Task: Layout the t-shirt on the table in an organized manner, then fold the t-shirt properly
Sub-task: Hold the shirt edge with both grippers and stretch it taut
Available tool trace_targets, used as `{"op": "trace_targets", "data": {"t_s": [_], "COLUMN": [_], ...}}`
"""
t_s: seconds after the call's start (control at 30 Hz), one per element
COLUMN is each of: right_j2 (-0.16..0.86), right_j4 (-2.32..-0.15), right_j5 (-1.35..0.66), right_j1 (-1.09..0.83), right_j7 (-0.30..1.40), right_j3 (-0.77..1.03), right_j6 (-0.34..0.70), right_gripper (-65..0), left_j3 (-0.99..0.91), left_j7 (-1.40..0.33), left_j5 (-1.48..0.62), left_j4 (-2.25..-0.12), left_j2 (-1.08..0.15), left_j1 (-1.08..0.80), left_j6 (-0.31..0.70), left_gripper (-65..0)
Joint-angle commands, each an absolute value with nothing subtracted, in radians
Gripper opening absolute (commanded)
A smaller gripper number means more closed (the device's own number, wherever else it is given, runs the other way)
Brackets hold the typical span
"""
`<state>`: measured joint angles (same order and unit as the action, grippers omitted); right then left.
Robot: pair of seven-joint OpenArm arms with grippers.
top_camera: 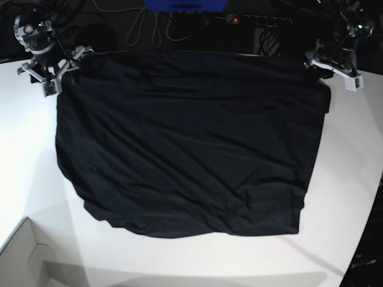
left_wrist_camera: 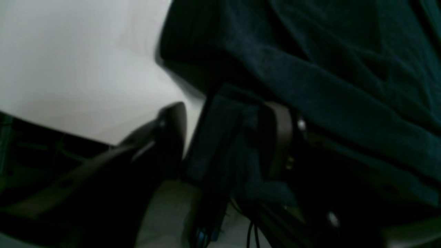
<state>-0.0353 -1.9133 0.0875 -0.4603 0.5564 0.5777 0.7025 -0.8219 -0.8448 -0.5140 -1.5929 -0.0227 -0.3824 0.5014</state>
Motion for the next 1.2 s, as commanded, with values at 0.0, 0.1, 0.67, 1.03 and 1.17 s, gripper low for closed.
{"op": "trace_targets", "data": {"t_s": [0.0, 0.1, 0.67, 1.03, 1.17], "right_j2": [-0.030, -0.030, -0.061, -0.082, -0.084], "right_j4": [-1.933, -1.933, -1.940, -1.946, -1.963], "right_j5": [0.076, 0.076, 0.076, 0.077, 0.079], "right_j1": [-0.473, -0.475, -0.527, -0.573, -0.593], "right_j7": [0.535, 0.538, 0.542, 0.542, 0.542], "right_j3": [0.579, 0.578, 0.578, 0.512, 0.455], "right_j6": [0.698, 0.698, 0.698, 0.698, 0.698], "right_gripper": [-30.4, -30.4, -30.3, -30.3, -30.3], "left_j3": [-0.802, -0.757, -0.737, -0.737, -0.737], "left_j7": [-0.886, -0.883, -0.894, -0.895, -0.895], "left_j5": [-0.493, -0.495, -0.506, -0.506, -0.504], "left_j4": [-1.587, -1.583, -1.816, -1.856, -1.853], "left_j2": [-0.031, -0.054, -0.058, -0.058, -0.058], "left_j1": [-0.392, -0.403, -0.455, -0.456, -0.453], "left_j6": [0.496, 0.496, 0.498, 0.498, 0.498], "left_gripper": [-40.4, -50.0, -64.8, -64.8, -64.8]}}
